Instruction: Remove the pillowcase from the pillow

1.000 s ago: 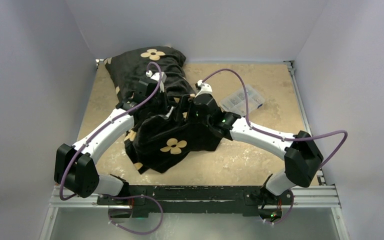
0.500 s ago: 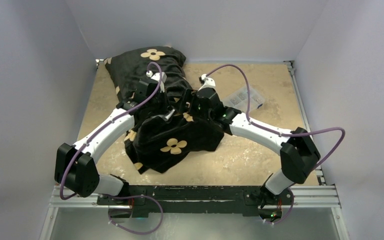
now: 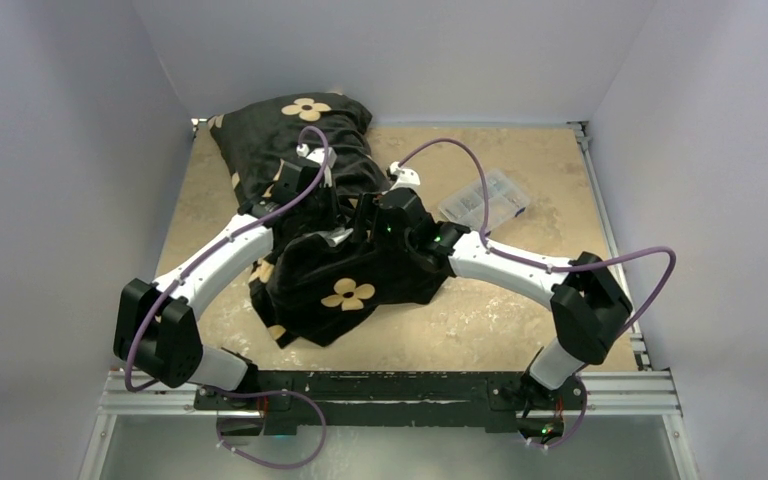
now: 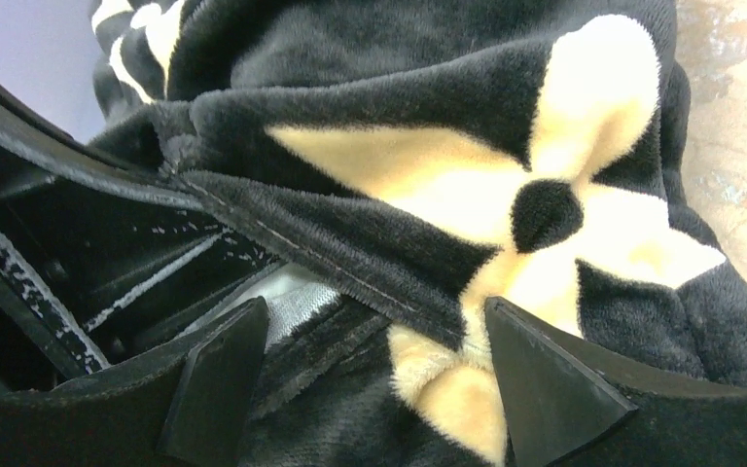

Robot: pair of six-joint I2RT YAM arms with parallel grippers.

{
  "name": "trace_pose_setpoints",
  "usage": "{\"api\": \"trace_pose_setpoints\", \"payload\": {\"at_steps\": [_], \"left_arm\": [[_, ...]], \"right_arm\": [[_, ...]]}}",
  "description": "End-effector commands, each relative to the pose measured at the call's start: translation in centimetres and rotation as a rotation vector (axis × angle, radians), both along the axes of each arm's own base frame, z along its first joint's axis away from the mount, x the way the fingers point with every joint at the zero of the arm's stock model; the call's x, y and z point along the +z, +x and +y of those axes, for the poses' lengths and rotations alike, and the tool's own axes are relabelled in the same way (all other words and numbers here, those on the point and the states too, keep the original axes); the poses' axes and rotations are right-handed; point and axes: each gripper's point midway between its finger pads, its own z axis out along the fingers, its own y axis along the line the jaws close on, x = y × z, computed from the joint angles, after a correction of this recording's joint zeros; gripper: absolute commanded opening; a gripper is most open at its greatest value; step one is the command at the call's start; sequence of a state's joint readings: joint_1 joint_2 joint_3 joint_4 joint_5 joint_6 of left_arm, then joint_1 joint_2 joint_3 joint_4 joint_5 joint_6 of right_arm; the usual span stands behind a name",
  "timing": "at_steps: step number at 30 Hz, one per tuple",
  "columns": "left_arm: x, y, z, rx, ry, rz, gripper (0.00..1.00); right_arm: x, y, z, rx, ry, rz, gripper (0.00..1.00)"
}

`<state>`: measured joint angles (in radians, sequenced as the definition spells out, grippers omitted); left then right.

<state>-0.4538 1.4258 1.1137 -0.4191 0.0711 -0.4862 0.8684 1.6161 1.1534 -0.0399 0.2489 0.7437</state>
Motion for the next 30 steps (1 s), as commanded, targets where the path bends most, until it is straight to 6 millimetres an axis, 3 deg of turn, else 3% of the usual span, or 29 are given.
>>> {"api": "trace_pose_setpoints", "payload": {"at_steps": [1,5,10,16,20,24,30], "left_arm": [[1.1,0.6,-1.3,-0.028,-0.041,-0.044,0.0],[1.0,0.6,-1.3,-0.028,-0.04,-0.043,0.0],[1.1,0.6,-1.3,-0.028,-0.04,-0.044,0.0],[1.1,0.6,-1.2,-0.027,-0.04,-0.044,0.0],[1.1,0.6,-1.2,-0.027,-0.036,-0.044,0.0],[1.3,0.6,-1.0,-0.023,-0.029,-0.052,0.0],[1.8,1.0,0.5,0.018,0.04,-0.077,0.0]], "right_arm": [[0.7,-0.4,-0.3,-0.037,-0.026,0.002,0.85],[-0.9,-0.5,-0.4,-0.06,-0.062,0.031,0.85],[-2.9,-0.4,-2.0,-0.152,-0.142,0.079,0.84],[0.3,-1.4,1.5,-0.071,-0.088,0.031,0.84],[-0.8,-1.5,2.1,-0.087,-0.13,0.049,0.85],[-3.2,-2.0,0.5,-0.137,-0.189,0.095,0.85],[-5.7,-4.1,-3.8,-0.226,-0.263,0.169,0.8]]}}
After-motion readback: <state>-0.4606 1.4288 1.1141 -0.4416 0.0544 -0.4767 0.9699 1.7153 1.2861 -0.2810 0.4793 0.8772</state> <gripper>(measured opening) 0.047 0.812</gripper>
